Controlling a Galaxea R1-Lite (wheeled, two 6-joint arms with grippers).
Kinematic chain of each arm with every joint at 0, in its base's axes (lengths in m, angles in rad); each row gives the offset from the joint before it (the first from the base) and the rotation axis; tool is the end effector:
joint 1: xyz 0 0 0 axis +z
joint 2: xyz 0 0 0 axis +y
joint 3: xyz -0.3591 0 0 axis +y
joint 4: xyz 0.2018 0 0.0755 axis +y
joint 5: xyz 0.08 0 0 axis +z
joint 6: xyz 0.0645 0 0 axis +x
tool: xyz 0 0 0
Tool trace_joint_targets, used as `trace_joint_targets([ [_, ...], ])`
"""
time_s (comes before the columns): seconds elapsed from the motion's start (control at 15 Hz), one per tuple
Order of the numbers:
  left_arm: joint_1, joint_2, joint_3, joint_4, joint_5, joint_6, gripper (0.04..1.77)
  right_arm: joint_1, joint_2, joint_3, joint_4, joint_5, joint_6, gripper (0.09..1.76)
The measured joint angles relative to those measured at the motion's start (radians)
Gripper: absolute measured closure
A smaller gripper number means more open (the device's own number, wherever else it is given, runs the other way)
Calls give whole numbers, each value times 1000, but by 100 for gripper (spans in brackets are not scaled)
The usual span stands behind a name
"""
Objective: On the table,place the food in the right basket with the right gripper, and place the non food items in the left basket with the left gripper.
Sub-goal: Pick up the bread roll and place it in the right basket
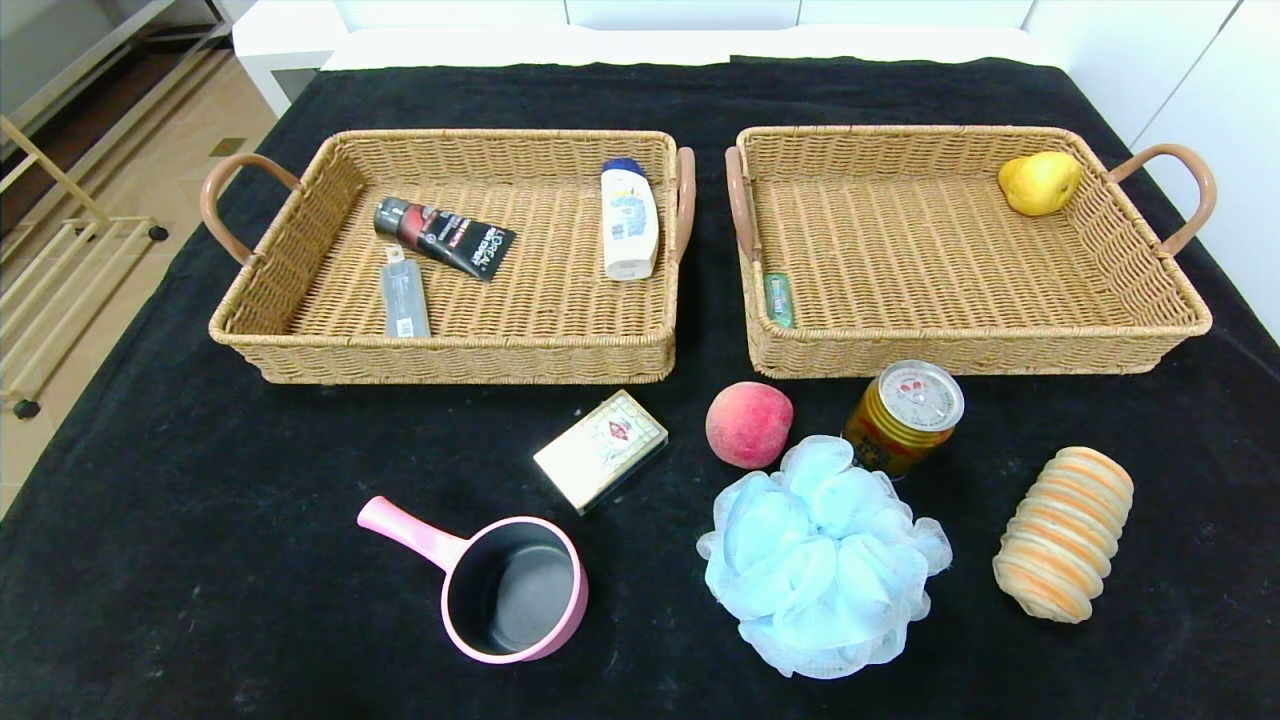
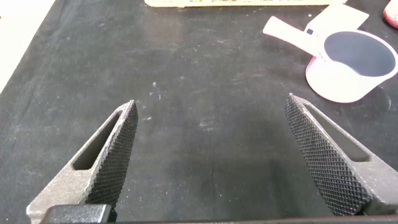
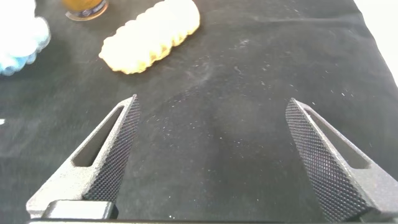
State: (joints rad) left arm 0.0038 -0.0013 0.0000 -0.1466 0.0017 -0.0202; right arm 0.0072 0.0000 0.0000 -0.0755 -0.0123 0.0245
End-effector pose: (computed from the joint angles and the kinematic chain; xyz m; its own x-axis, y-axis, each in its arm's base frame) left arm -0.0145 0.0001 0.0966 0.9891 0.0055 0.1474 -0.0025 0.9998 -0.0202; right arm -0.0132 -0.0009 0.0864 0.9971 -0.0051 0.0754 0.0032 0.9997 0.0254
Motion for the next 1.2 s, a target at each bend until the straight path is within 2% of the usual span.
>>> trace_joint_targets([
  [0.4,-1,0,0,7,-3,23,9,-3,2,0,24,-6,10,14],
  [0.53,-1,3,0,8,-29,40,9,-1,15,-29,44,7,26,14],
  [0.6,-1,13,-9,12,-56,33,9,-1,37,-78,58,33,39,14],
  [0.73,-2,67,-72,11,-112,1,9,3,99,-156,73,81,49,14],
  [0.93,-30,236,-202,-4,-187,-18,9,23,243,-273,78,141,51,14],
  [1.2,-144,516,-386,-55,-260,-11,9,51,505,-429,13,188,50,14],
])
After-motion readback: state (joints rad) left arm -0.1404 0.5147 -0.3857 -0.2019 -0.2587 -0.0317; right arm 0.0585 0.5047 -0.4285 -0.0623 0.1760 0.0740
